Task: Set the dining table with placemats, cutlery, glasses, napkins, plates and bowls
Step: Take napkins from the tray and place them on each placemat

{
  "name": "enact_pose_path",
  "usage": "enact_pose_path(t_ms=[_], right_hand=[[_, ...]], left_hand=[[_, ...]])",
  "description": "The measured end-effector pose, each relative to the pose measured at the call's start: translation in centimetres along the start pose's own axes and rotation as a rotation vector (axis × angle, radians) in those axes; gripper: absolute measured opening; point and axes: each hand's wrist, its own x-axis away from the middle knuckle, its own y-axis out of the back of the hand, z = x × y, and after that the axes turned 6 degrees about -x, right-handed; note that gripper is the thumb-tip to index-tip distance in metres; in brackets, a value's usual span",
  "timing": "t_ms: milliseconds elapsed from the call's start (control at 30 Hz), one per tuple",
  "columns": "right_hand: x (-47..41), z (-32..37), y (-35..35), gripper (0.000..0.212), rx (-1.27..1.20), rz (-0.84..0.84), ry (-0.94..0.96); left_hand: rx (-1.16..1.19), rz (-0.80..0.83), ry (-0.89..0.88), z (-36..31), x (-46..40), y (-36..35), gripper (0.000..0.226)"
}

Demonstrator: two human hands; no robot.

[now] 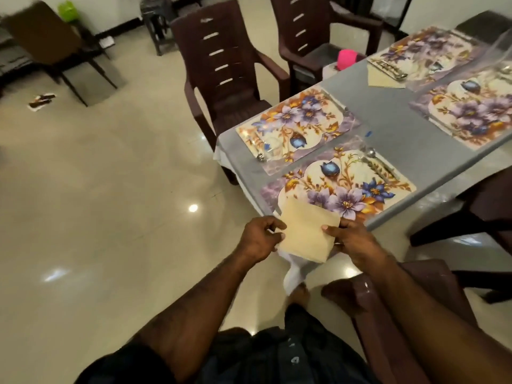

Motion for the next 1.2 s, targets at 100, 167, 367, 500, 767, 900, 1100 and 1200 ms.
enact_pose_path(t_ms=[100, 167, 367, 500, 767, 900, 1100, 1200], right_hand=[[-3.8, 3.3, 1.4, 0.023, 0.044, -0.054, 0.035], [-6.6, 3.9, 2.2, 0.017, 0.059, -0.123, 0.031], [-13.0, 2.7, 4.2, 0.029, 0.195, -0.372, 0.013], [-14.8, 2.3, 5.0, 0.033, 0.270, -0.474, -0.035], [-11.9, 4.9, 1.2, 0.016, 0.616, -0.352, 0.188], [-10.4, 6.4, 0.8, 0.028, 0.538, -0.317, 0.264], [-11.4, 4.8, 2.9, 0.017, 0.927, -0.326, 0.216], [-10.3, 3.7, 1.9, 0.034, 1.100, -0.257, 0.302]], left_hand=[[-0.083, -0.001, -0.030, -2.2, -6.4, -0.3, 0.019], [-0.243, 0.015, -0.074, -3.2, -9.8, -0.9, 0.023], [-0.796, 0.195, -0.547, -2.3, -16.4, -3.7, 0.042], [-1.116, 0.414, -0.783, -1.9, -19.1, -4.5, 0.051], [-1.170, 0.576, -0.858, -2.2, -21.9, -3.1, 0.055], [-1.232, 0.583, -0.871, -2.5, -21.9, -2.6, 0.061], [-1.310, 0.563, -0.835, -2.4, -20.6, -2.3, 0.061], [-1.313, 0.557, -0.753, -2.2, -19.7, -2.4, 0.066]])
